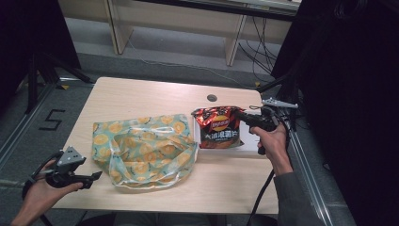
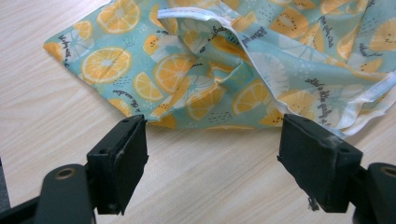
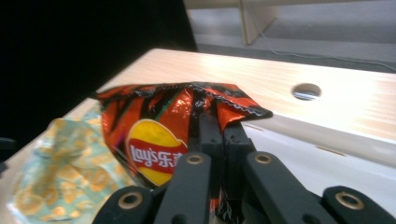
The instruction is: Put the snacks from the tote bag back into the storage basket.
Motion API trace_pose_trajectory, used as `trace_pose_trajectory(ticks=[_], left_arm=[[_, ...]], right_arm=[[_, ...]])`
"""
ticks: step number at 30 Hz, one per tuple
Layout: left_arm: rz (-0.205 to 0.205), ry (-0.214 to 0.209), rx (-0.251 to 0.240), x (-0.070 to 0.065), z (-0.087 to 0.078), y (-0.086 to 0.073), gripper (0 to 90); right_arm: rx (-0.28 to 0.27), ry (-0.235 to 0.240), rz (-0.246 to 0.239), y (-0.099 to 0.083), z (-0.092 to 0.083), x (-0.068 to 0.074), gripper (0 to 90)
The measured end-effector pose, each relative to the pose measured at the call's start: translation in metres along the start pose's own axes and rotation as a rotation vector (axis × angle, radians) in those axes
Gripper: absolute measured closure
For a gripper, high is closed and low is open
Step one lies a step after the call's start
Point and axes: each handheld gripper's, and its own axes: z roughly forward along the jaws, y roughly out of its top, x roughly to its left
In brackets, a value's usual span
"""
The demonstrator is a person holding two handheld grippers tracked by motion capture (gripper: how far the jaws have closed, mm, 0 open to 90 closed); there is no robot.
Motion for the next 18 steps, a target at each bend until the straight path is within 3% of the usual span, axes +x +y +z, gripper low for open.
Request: trace_pose_trajectory(ticks=[2,3,4,5,7,10,11,12,13,14,15,16,18], left_arm=[[-0.003,-0.002,-0.002,0.0,0.0,0.0,23.1],[0.018,-0.002,0.014,0.001,-0.001,0.0,23.1],[0.001,0.001,0.0,0.0,0.0,0.0,23.1],[0.001,0.0,0.0,0.0,0.0,0.0,23.1],[0.005,-0.014,0.018,0.001,0.0,0.0,23.1],[0.021,-0.008,0.021,0.002,0.0,0.0,23.1],[0.02,-0.008,0.02,0.002,0.0,0.0,23.1],[0.013,-0.011,0.02,0.001,0.0,0.0,23.1],[0.005,-0.009,0.016,0.001,0.0,-0.001,23.1],[0.006,-0.003,0.007,0.001,0.001,0.0,23.1],[0.009,-0.013,0.021,0.001,0.0,0.0,23.1],[0.018,-0.01,0.02,0.002,-0.001,0.0,23.1],[0.012,-0.012,0.022,0.002,0.0,-0.001,23.1]], right_arm=[[0.024,-0.04,-0.021,0.0,0.001,-0.009,89.8],[0.043,-0.054,0.022,-0.001,0.002,-0.01,89.7],[0.033,-0.062,-0.004,-0.001,0.003,-0.017,89.7],[0.044,-0.059,0.036,-0.002,0.003,-0.019,89.7],[0.035,-0.074,0.007,-0.002,0.005,-0.028,89.4],[0.042,-0.066,0.061,-0.001,0.009,-0.03,89.0],[0.046,-0.073,0.029,0.0,0.01,-0.032,88.7],[0.046,-0.068,0.065,-0.001,0.011,-0.03,88.3],[0.055,-0.069,0.065,0.0,0.012,-0.03,88.0],[0.052,-0.085,0.02,0.0,0.014,-0.032,88.0],[0.059,-0.081,0.055,0.0,0.015,-0.029,87.9],[0.053,-0.082,0.017,0.001,0.016,-0.032,87.9],[0.054,-0.078,0.024,0.001,0.019,-0.033,87.9]])
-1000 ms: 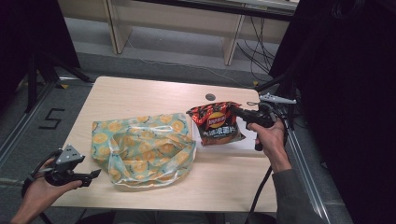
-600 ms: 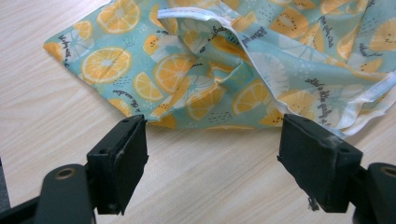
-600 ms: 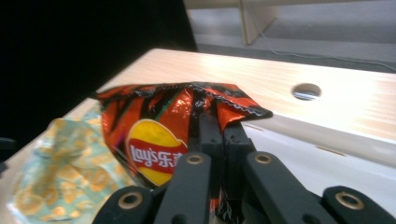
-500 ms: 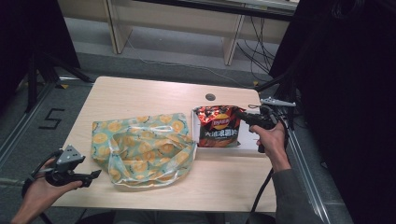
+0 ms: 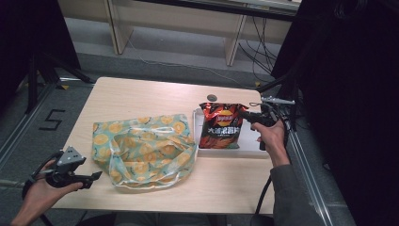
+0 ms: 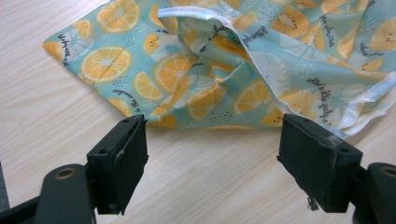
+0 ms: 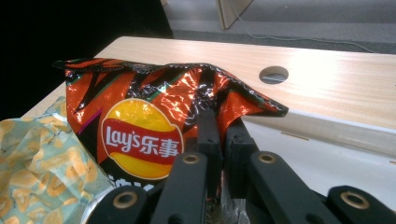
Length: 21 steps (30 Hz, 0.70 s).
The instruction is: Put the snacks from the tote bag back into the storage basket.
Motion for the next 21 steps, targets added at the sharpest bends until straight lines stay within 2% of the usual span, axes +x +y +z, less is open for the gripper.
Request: trace_pose_trajectory(ticks=[1,2,3,4,5,6,8,9,10,14,15,16,18,19,21], left_arm=[[-0.004,-0.001,0.0,0.0,0.0,0.0,23.1],[-0.003,-0.001,-0.001,0.0,0.0,0.0,23.1],[0.013,0.002,-0.001,0.001,0.0,0.001,23.1],[-0.003,-0.003,0.005,0.0,0.0,0.0,23.1],[-0.002,-0.005,0.004,0.0,0.0,0.0,23.1],[-0.003,-0.002,0.004,0.0,0.001,0.0,23.1],[0.013,0.002,0.008,0.001,0.0,0.001,23.1],[0.008,0.003,0.002,0.001,0.0,0.0,23.1],[0.005,0.003,-0.001,0.001,0.0,0.0,23.1],[0.006,0.002,0.001,0.002,0.0,0.0,23.3],[0.005,0.002,0.001,0.002,0.0,0.0,23.3],[0.005,0.002,0.003,0.002,0.0,0.0,23.3],[0.007,0.003,0.004,0.002,0.0,0.0,23.3],[0.01,0.007,0.004,0.003,0.0,0.0,23.3],[0.0,0.006,0.001,0.003,-0.001,-0.001,23.3]], right_arm=[[0.003,-0.004,0.017,0.0,0.001,0.001,87.9],[-0.009,-0.01,-0.009,0.001,0.003,0.0,87.9],[0.005,-0.001,0.033,0.001,0.004,0.003,87.6],[0.0,0.0,0.033,0.001,0.005,0.002,87.0],[-0.002,-0.002,0.014,0.001,0.007,-0.001,86.2],[0.008,-0.017,0.047,0.0,0.008,0.001,85.8],[0.008,-0.015,0.019,0.0,0.011,-0.004,85.4],[0.003,-0.021,0.016,0.0,0.012,-0.005,85.3],[0.002,-0.015,0.057,0.0,0.012,-0.002,85.2],[-0.007,-0.028,0.031,0.001,0.016,-0.006,84.5],[0.004,-0.031,0.064,0.001,0.016,-0.004,84.2],[0.007,-0.037,0.075,0.0,0.018,-0.004,83.6],[0.007,-0.047,0.078,0.0,0.021,-0.005,83.0],[-0.001,-0.051,0.05,0.001,0.023,-0.008,82.6],[-0.001,-0.062,0.052,0.001,0.025,-0.01,81.7]])
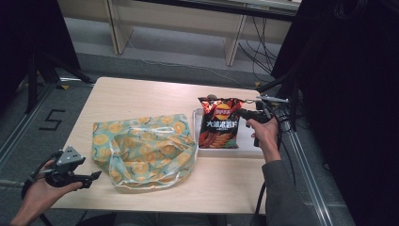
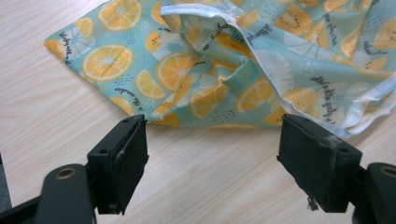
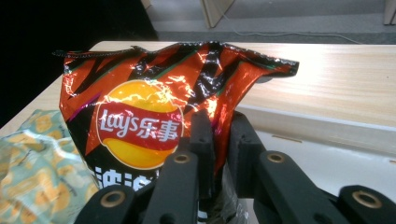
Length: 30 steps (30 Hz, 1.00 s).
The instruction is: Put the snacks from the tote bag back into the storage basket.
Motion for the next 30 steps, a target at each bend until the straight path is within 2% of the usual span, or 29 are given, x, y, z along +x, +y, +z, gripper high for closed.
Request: trace_pose_trajectory(ticks=[1,2,3,4,5,7,8,11,12,14,16,17,18,19,20,21,23,24,25,26,29,30], left_arm=[[-0.002,0.002,-0.003,0.0,0.0,0.0,23.2],[0.001,0.005,-0.002,0.001,0.0,0.0,23.3],[-0.002,0.007,-0.001,0.001,-0.001,0.0,23.2],[-0.014,0.002,-0.003,0.001,0.0,0.0,23.2],[-0.002,0.004,0.002,0.002,-0.001,0.0,23.2],[-0.013,0.007,-0.007,0.001,0.0,-0.001,23.2],[-0.005,0.007,-0.003,0.002,-0.001,0.0,23.2],[-0.009,0.007,-0.006,0.001,0.0,-0.001,23.2],[0.001,0.007,0.003,0.002,-0.001,-0.001,23.2],[-0.006,0.009,-0.005,0.002,-0.001,0.0,23.2],[-0.017,0.01,-0.013,0.001,0.0,-0.001,23.2],[0.0,0.009,0.002,0.002,-0.001,-0.001,23.2],[0.003,0.009,0.003,0.002,-0.001,0.0,23.2],[0.003,0.009,0.003,0.002,-0.001,0.0,23.2],[-0.028,0.019,-0.021,0.001,0.001,0.0,23.2],[0.002,0.012,0.002,0.003,-0.001,0.0,23.2],[-0.024,0.016,-0.017,0.001,0.0,-0.001,23.2],[0.002,0.014,0.001,0.003,-0.001,0.0,23.2],[0.002,0.014,0.001,0.003,-0.001,0.0,23.2],[-0.006,0.017,-0.003,0.003,-0.002,0.0,23.2],[-0.016,0.017,0.003,0.004,-0.003,0.0,23.2],[-0.007,0.032,-0.008,0.004,-0.003,0.0,23.2]], right_arm=[[0.01,-0.004,0.052,-0.001,0.001,0.003,81.3],[0.009,-0.014,0.043,-0.001,0.003,0.002,80.7],[0.002,-0.021,0.009,0.0,0.004,-0.001,80.3],[0.004,-0.027,0.008,0.0,0.005,-0.002,80.1],[0.002,-0.035,0.016,0.0,0.007,-0.002,79.8],[0.009,-0.038,0.016,-0.001,0.009,-0.004,78.4],[0.012,-0.037,0.02,-0.001,0.01,-0.004,77.3],[0.035,-0.056,0.085,-0.002,0.012,-0.002,75.3],[0.027,-0.062,0.071,-0.003,0.014,-0.004,74.7],[0.03,-0.064,0.076,-0.002,0.013,-0.004,74.4],[0.016,-0.066,0.048,-0.002,0.012,-0.006,74.1],[0.009,-0.071,0.034,-0.002,0.012,-0.007,73.8],[0.015,-0.066,0.069,-0.002,0.01,-0.003,73.4],[0.015,-0.066,0.069,-0.002,0.01,-0.003,73.4],[0.01,-0.066,0.066,-0.001,0.008,0.0,72.3],[0.002,-0.061,0.026,0.0,0.007,-0.001,71.8],[-0.003,-0.067,0.028,-0.001,0.006,0.004,70.3],[-0.005,-0.057,0.008,0.0,0.005,0.006,69.8],[-0.003,-0.051,0.032,0.0,0.004,0.012,69.0],[-0.008,-0.051,-0.022,0.001,0.003,0.011,68.3],[-0.011,-0.032,-0.039,0.001,0.003,0.018,64.6],[-0.013,-0.029,-0.053,0.001,0.002,0.021,64.2]])
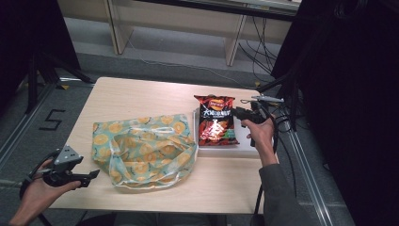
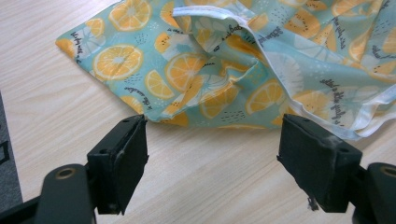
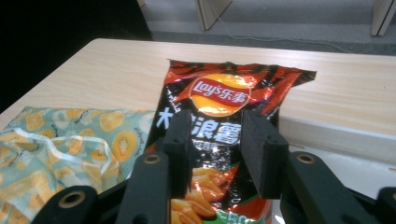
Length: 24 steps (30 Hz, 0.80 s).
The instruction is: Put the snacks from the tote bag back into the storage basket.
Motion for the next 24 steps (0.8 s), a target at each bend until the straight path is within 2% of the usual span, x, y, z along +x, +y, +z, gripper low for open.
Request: trace_pose_trajectory(ticks=[1,3,4,5,6,8,9,10,14,15,16,17,19,20,22,23,24], left_arm=[[-0.009,0.0,-0.006,0.0,0.0,0.0,23.2],[0.001,0.0,0.005,0.0,-0.001,0.0,23.2],[0.001,-0.003,0.006,0.0,-0.001,0.0,23.2],[0.001,-0.003,0.006,0.0,-0.001,0.0,23.2],[-0.002,-0.007,0.004,0.0,-0.001,0.0,23.2],[-0.005,-0.008,-0.002,-0.001,-0.001,0.0,23.2],[-0.011,-0.01,-0.001,-0.001,-0.001,0.0,23.2],[-0.007,-0.007,-0.005,-0.001,-0.001,0.0,23.2],[-0.001,0.002,-0.008,-0.001,-0.001,0.001,23.2],[-0.002,-0.011,-0.006,-0.001,-0.001,0.001,23.2],[-0.002,-0.011,-0.006,-0.001,-0.001,0.001,23.2],[-0.01,-0.006,-0.018,-0.002,-0.001,0.001,23.2],[0.001,-0.005,-0.004,-0.002,-0.002,0.001,23.1],[0.001,-0.009,-0.011,-0.002,-0.002,0.001,23.1],[0.0,-0.012,-0.015,-0.002,-0.002,0.001,23.1],[0.0,-0.01,-0.015,-0.002,-0.002,0.001,23.1],[0.002,-0.006,-0.006,-0.002,-0.002,0.001,23.0]], right_arm=[[-0.002,0.0,-0.01,0.0,-0.001,0.002,63.3],[-0.009,0.009,-0.009,0.0,-0.003,0.007,60.8],[-0.001,0.007,0.011,0.0,-0.005,0.012,59.5],[-0.002,0.007,0.0,0.0,-0.006,0.014,58.2],[-0.009,0.007,-0.04,0.0,-0.006,0.014,57.7],[-0.007,0.008,-0.056,-0.001,-0.008,0.019,55.9],[-0.003,-0.001,-0.038,-0.001,-0.009,0.024,55.0],[0.005,0.009,-0.056,-0.001,-0.011,0.026,54.7],[-0.021,0.037,-0.091,-0.004,-0.013,0.036,53.1],[-0.012,0.047,-0.065,-0.005,-0.013,0.041,52.8],[-0.019,0.046,-0.114,-0.005,-0.013,0.041,52.1],[-0.024,0.059,-0.095,-0.007,-0.012,0.045,51.6],[-0.028,0.08,-0.066,-0.01,-0.013,0.051,50.6],[-0.036,0.09,-0.099,-0.011,-0.012,0.051,50.3],[-0.034,0.096,-0.074,-0.015,-0.013,0.056,49.5],[-0.048,0.098,-0.099,-0.017,-0.013,0.055,49.6],[-0.032,0.109,-0.068,-0.019,-0.012,0.059,49.5]])
